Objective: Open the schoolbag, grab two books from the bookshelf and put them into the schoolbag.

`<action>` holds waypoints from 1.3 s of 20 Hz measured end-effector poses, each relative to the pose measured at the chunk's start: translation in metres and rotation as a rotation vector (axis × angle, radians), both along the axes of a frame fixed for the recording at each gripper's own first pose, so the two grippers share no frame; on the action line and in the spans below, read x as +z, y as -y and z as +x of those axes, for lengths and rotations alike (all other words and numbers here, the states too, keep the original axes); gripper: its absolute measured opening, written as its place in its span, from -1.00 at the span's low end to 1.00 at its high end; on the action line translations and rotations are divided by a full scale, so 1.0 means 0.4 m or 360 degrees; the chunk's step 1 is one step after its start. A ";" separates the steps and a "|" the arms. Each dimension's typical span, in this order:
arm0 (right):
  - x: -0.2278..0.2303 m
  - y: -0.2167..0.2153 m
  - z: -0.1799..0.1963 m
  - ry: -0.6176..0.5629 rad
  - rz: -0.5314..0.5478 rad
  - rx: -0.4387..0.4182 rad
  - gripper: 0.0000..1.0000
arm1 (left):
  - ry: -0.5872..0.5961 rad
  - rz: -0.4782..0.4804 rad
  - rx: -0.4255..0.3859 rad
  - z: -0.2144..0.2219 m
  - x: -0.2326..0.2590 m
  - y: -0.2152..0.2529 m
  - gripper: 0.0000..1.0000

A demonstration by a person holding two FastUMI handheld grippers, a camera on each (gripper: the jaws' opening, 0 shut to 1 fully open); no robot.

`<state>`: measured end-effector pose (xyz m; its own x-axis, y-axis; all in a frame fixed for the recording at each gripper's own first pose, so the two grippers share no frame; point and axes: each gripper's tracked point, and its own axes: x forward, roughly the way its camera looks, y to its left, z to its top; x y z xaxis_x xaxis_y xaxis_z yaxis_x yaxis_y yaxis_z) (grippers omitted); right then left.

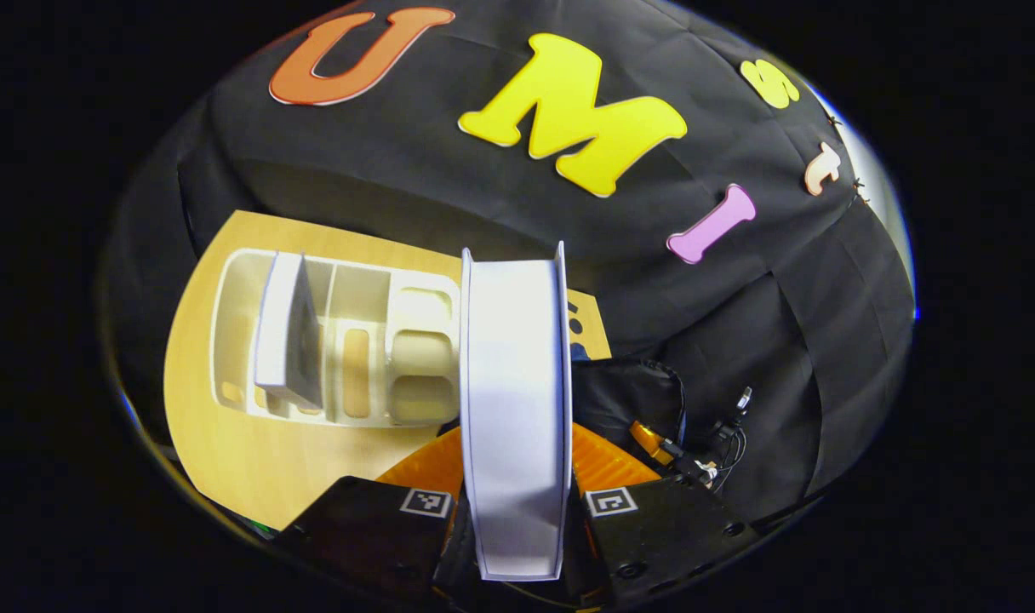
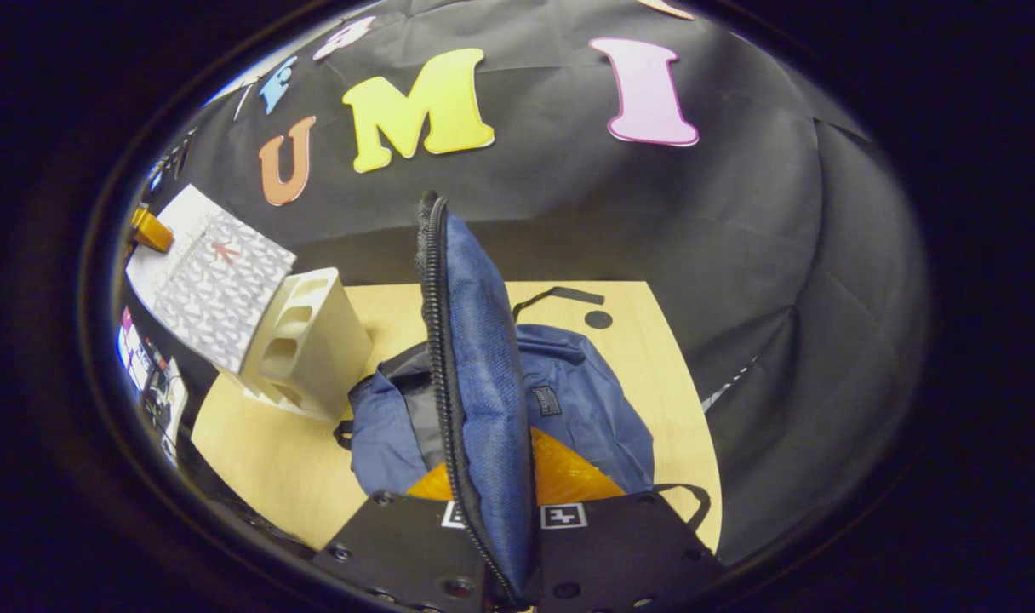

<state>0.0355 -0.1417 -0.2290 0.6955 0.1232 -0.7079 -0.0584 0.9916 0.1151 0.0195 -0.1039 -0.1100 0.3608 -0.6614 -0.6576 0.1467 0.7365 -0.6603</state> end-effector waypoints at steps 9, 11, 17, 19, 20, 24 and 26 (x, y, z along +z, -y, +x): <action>0.005 0.013 0.004 -0.0025 0.0051 -0.0053 -0.92 | -0.0118 -0.0100 -0.0009 -0.103 -0.281 0.311 -0.14; 0.004 0.016 0.008 -0.0028 0.0047 -0.0060 -0.92 | -0.0117 -0.0098 0.0032 -0.091 -0.334 0.342 -0.14; 0.018 0.028 0.016 -0.0033 0.0048 -0.0057 -0.94 | -0.0131 -0.0293 0.0049 -0.088 -0.399 0.462 -0.13; 0.023 0.030 0.020 -0.0036 0.0044 -0.0046 -0.94 | -0.0156 -0.0382 0.0065 -0.087 -0.411 0.497 -0.13; 0.029 0.033 0.024 -0.0033 0.0041 -0.0045 -0.94 | -0.0168 -0.0415 0.0078 -0.086 -0.420 0.512 -0.13; 0.037 0.044 0.031 -0.0039 0.0047 -0.0041 -0.94 | -0.0215 -0.0538 0.0103 -0.091 -0.459 0.573 -0.13; 0.036 0.048 0.033 -0.0046 0.0049 -0.0039 -0.94 | -0.0244 -0.0557 0.0110 -0.102 -0.487 0.609 -0.11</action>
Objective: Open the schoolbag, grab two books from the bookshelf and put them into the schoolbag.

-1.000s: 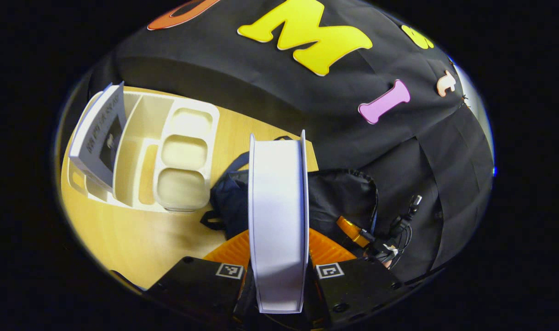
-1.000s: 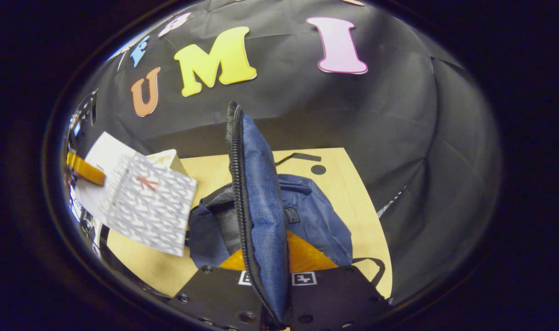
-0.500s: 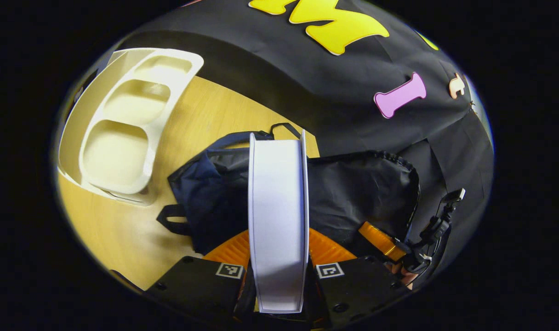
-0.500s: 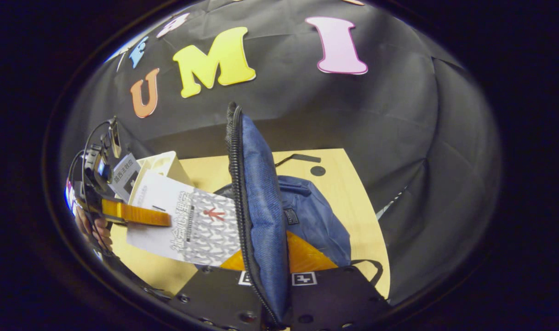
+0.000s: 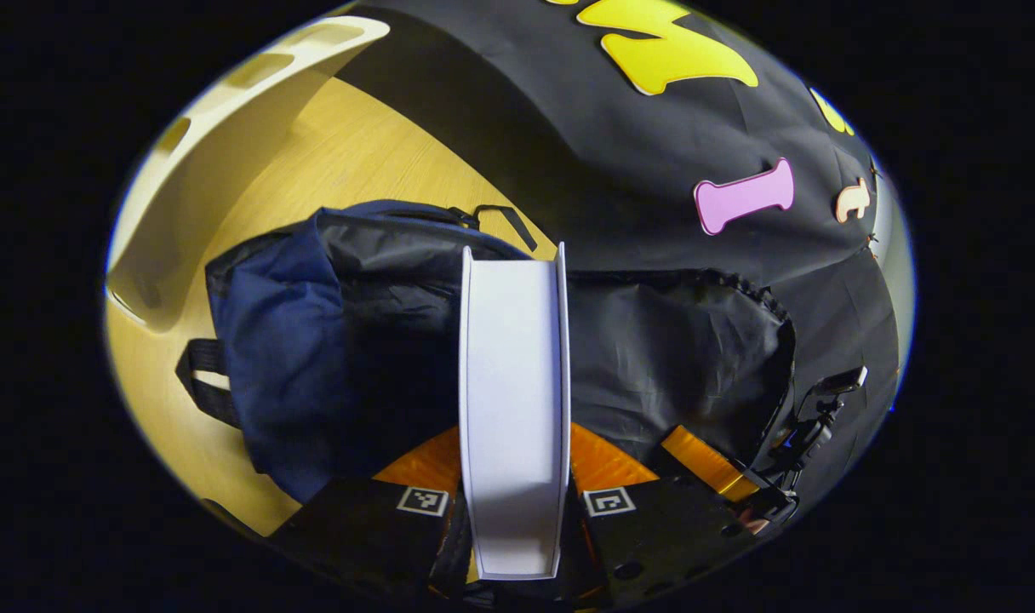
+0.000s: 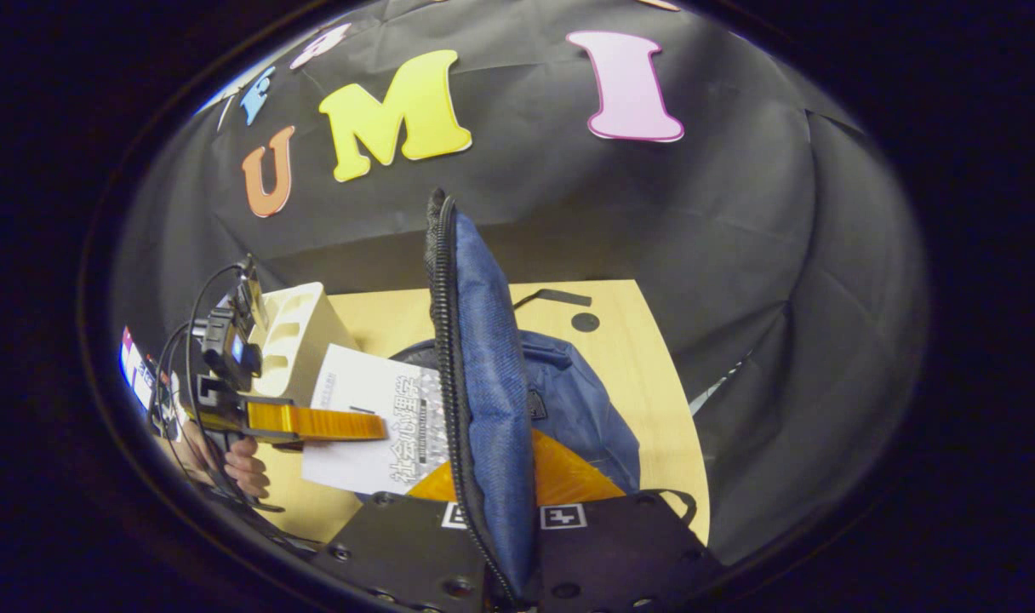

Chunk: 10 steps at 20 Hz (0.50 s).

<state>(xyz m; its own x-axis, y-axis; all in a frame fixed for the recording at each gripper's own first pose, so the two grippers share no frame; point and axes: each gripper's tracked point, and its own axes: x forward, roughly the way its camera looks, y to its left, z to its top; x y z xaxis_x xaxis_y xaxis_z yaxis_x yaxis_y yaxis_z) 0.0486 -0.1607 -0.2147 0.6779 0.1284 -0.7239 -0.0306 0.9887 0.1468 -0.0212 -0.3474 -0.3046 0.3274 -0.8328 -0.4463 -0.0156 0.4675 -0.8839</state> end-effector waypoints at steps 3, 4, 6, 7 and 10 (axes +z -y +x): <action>0.003 0.001 0.001 0.0010 -0.0004 0.0003 -0.94 | -0.0045 -0.0063 0.0021 0.006 -0.029 0.049 -0.12; 0.006 -0.001 0.002 0.0014 -0.0006 0.0005 -0.94 | -0.0074 -0.0095 0.0036 0.012 -0.040 0.059 -0.12; 0.008 -0.003 0.000 0.0014 -0.0005 0.0007 -0.94 | -0.0153 -0.0162 0.0046 0.016 -0.069 0.071 -0.11; 0.007 -0.007 0.001 0.0015 -0.0003 0.0006 -0.94 | -0.0191 -0.0172 0.0018 0.009 -0.083 0.087 -0.11; 0.004 -0.009 -0.002 0.0011 0.0002 0.0002 -0.94 | -0.0238 -0.0149 -0.0031 0.000 -0.120 0.101 -0.02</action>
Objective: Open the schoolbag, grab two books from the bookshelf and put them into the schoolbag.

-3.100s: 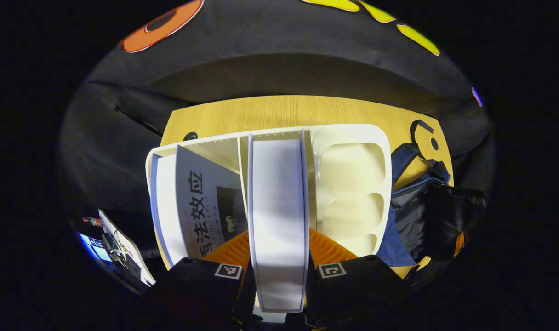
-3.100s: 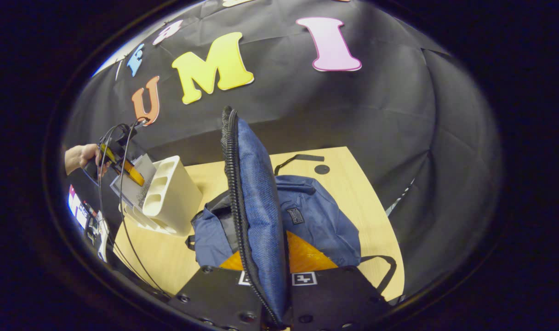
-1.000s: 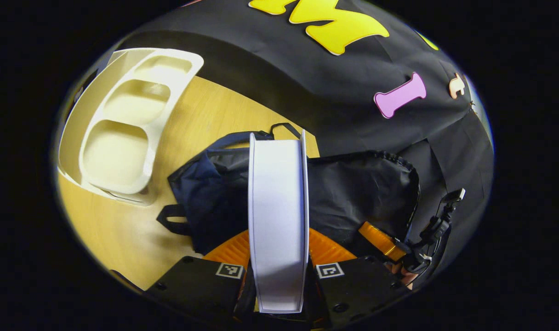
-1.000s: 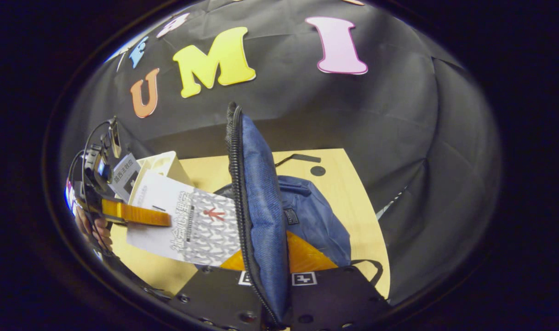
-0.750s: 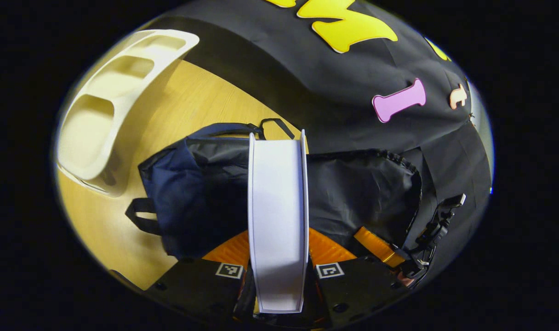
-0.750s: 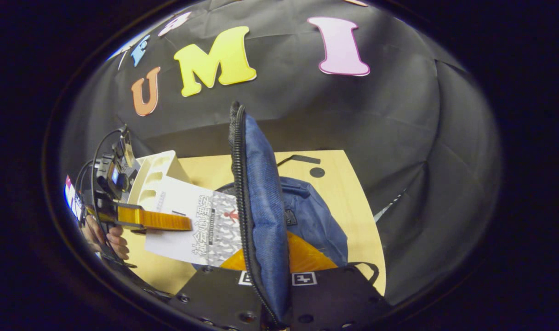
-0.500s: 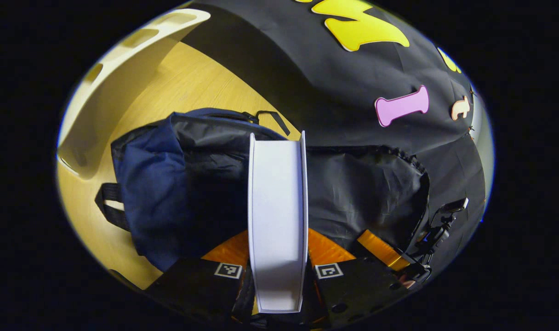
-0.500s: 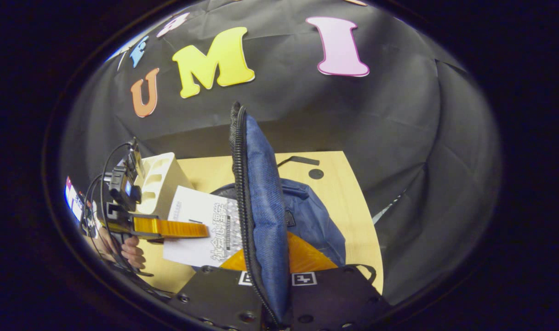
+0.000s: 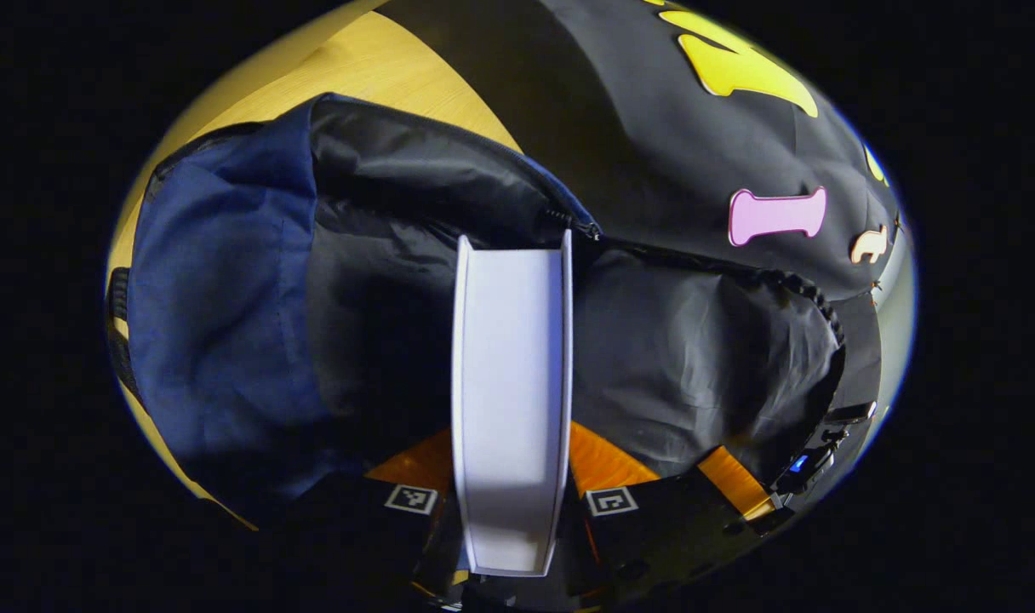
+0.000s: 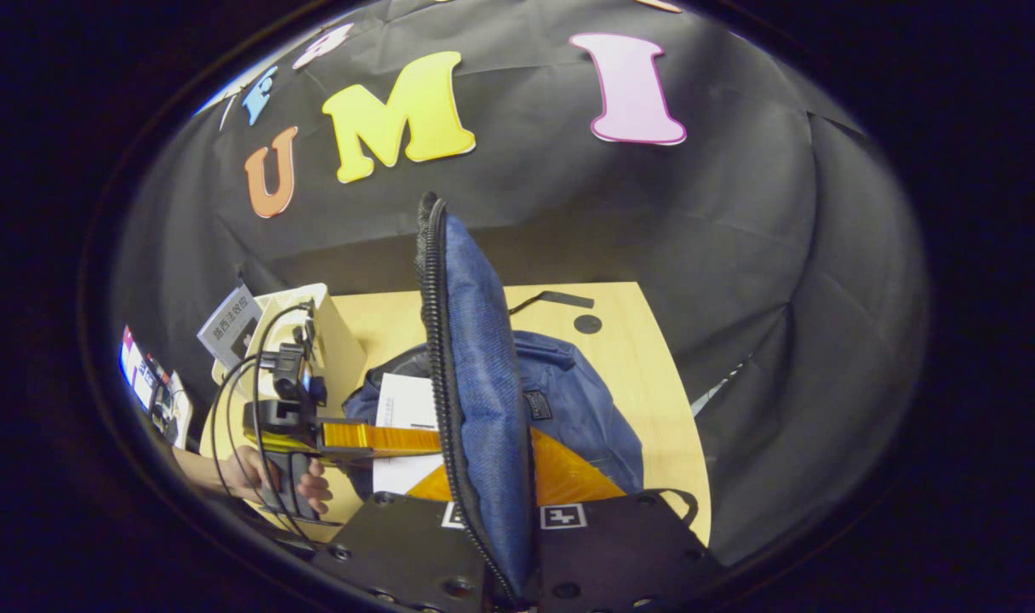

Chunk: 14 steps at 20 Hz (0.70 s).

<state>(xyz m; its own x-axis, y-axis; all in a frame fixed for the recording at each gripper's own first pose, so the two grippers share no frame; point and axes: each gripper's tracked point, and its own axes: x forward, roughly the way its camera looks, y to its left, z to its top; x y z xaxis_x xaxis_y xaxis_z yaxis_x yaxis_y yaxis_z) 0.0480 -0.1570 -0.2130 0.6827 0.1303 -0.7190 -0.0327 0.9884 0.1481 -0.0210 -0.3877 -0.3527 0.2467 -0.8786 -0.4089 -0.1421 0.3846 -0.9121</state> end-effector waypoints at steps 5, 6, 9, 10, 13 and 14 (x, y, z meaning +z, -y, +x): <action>-0.006 -0.014 -0.004 -0.0004 0.0000 0.0003 -0.94 | -0.0077 0.0302 -0.0187 -0.037 -0.073 -0.017 0.72; -0.006 -0.015 -0.005 -0.0004 -0.0004 0.0004 -0.94 | -0.0116 0.0459 -0.0224 -0.048 -0.109 -0.046 0.70; -0.011 -0.028 -0.008 -0.0005 -0.0005 0.0005 -0.94 | -0.0185 0.0601 -0.0252 -0.053 -0.106 -0.088 0.97; -0.011 -0.030 -0.006 0.0000 -0.0007 0.0006 -0.94 | -0.0175 0.0680 -0.0282 -0.056 -0.107 -0.109 0.97; -0.013 -0.038 -0.011 0.0000 -0.0005 0.0005 -0.94 | -0.0113 0.0897 -0.0383 -0.070 -0.070 -0.196 1.00; -0.012 -0.040 -0.009 0.0004 -0.0002 0.0001 -0.92 | -0.0068 0.1006 -0.0431 -0.072 -0.060 -0.234 0.97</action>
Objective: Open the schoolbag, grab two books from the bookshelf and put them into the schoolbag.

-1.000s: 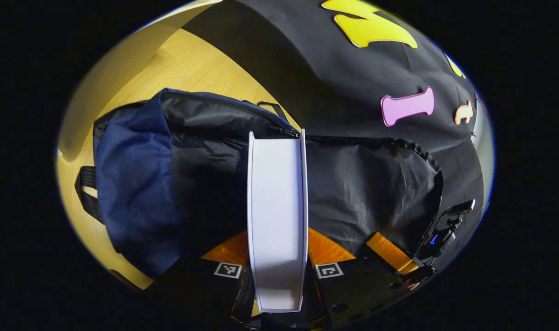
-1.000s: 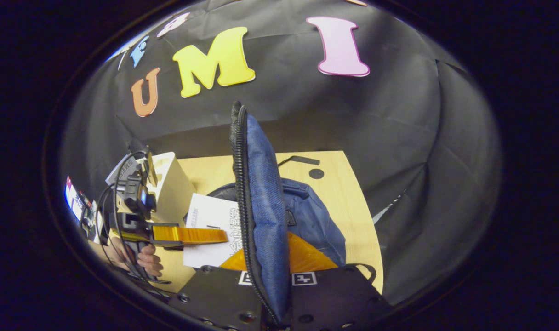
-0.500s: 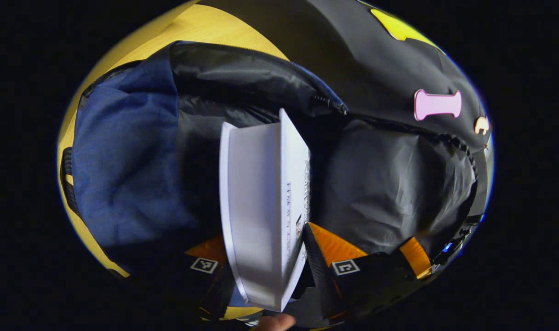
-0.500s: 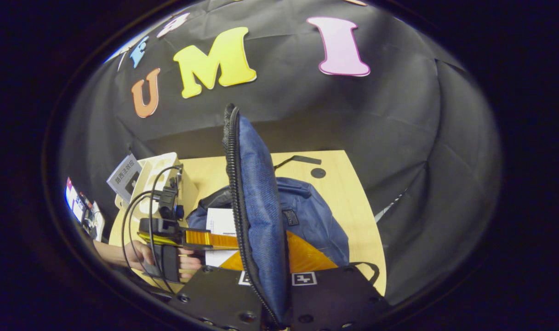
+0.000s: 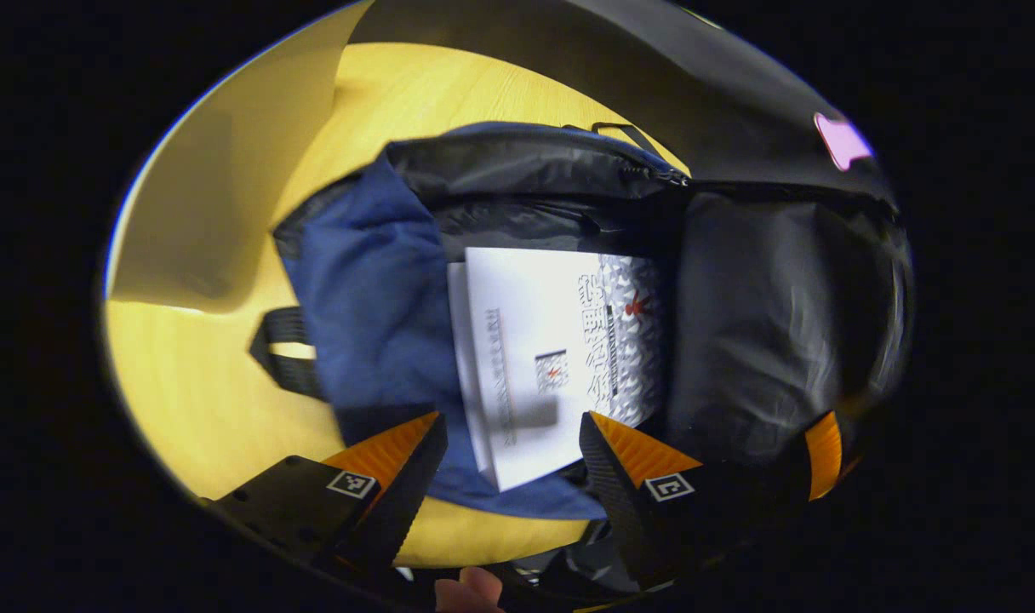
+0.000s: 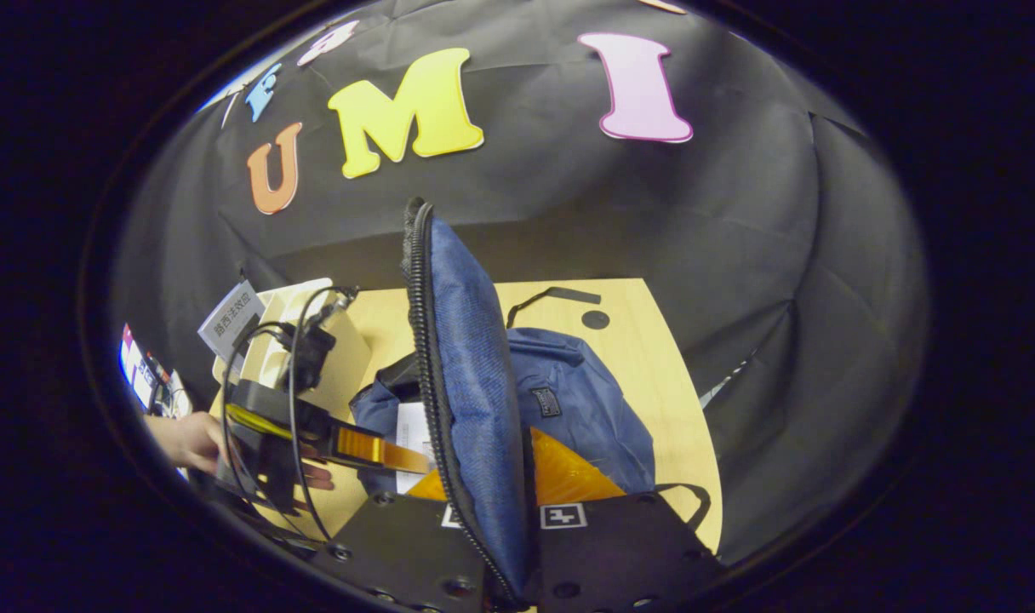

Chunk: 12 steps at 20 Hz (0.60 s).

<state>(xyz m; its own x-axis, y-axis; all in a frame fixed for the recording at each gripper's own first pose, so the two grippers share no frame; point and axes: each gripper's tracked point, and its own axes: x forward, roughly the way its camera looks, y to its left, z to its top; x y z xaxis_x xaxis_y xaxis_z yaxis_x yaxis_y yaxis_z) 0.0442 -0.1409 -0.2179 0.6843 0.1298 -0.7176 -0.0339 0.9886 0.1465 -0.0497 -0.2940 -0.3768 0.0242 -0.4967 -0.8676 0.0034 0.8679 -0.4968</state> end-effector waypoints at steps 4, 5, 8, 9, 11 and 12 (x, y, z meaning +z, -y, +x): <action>-0.004 -0.013 -0.007 0.0006 -0.0027 0.0019 -0.92 | 0.0138 0.0146 -0.0124 -0.003 0.081 -0.084 0.98; -0.005 -0.015 -0.008 0.0009 -0.0033 0.0019 -0.94 | 0.0194 0.0159 -0.0152 0.000 0.110 -0.100 0.98; -0.003 -0.020 -0.007 0.0009 -0.0044 0.0016 -0.94 | 0.0427 0.0233 -0.0203 0.022 0.210 -0.191 0.98; -0.004 -0.021 -0.008 0.0008 -0.0042 0.0009 -0.94 | 0.0474 0.0237 -0.0190 0.028 0.240 -0.217 0.97; -0.007 -0.020 -0.009 0.0008 -0.0041 -0.0004 -0.94 | 0.0517 0.0214 -0.0147 0.028 0.303 -0.282 0.96; -0.007 -0.019 -0.008 0.0005 -0.0046 -0.0004 -0.94 | 0.0534 0.0211 -0.0124 0.033 0.326 -0.323 0.96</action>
<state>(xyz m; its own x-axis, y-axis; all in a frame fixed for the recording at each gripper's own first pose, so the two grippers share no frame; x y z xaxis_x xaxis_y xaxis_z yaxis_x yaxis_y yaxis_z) 0.0409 -0.1334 -0.2208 0.6868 0.1074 -0.7189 -0.0317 0.9925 0.1180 -0.0366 -0.1648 -0.2464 0.2846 -0.3923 -0.8747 0.2154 0.9153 -0.3404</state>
